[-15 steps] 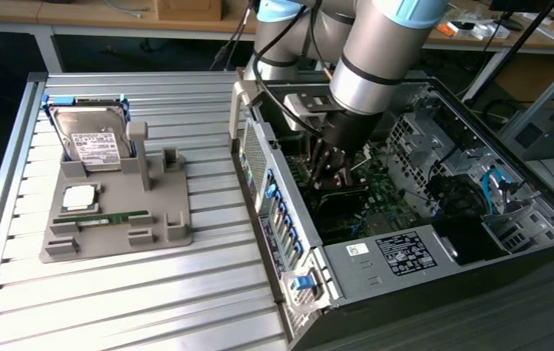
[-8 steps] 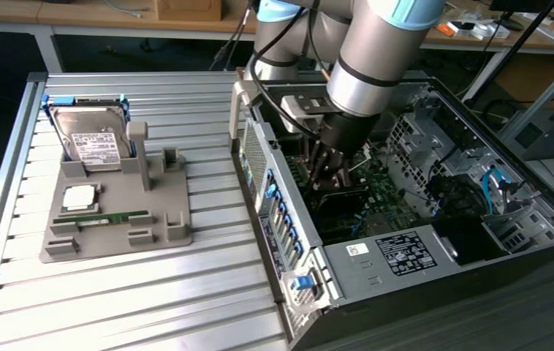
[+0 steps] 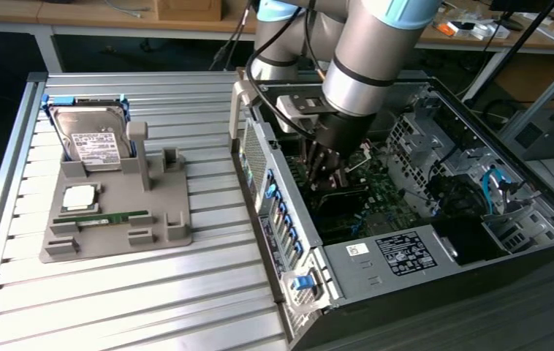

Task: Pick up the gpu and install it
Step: 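Press down on the gpu until it lock into place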

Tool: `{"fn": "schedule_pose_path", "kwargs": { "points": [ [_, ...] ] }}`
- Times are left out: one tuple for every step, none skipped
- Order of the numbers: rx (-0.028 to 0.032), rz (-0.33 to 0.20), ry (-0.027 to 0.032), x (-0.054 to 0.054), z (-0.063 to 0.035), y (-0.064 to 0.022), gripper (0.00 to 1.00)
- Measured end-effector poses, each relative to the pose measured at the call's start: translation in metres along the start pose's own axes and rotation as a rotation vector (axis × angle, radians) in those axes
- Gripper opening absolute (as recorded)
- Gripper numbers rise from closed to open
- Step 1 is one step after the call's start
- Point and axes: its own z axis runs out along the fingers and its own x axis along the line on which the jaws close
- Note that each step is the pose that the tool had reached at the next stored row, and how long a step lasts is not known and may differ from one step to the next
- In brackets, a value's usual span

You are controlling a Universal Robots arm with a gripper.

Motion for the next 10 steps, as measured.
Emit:
{"fn": "schedule_pose_path", "kwargs": {
  "points": [
    [0.0001, 0.000, -0.0006, 0.0001, 0.0003, 0.0009, 0.11],
    [0.0000, 0.000, -0.0012, 0.0002, 0.0005, 0.0019, 0.11],
    [0.0000, 0.000, -0.0021, 0.0005, 0.0008, 0.0031, 0.11],
    [0.0000, 0.000, -0.0029, 0.0007, 0.0010, 0.0039, 0.11],
    [0.0000, 0.000, -0.0037, 0.0011, 0.0012, 0.0049, 0.11],
    [-0.0001, 0.000, -0.0048, 0.0019, 0.0017, 0.0060, 0.11],
    [-0.0003, 0.000, -0.0051, 0.0022, 0.0020, 0.0062, 0.11],
    [-0.0002, 0.000, -0.0056, 0.0024, 0.0023, 0.0064, 0.11],
    [0.0000, 0.000, -0.0065, 0.0026, 0.0028, 0.0065, 0.11],
    [-0.0001, 0.000, -0.0069, 0.0026, 0.0029, 0.0065, 0.11]
  ]
}}
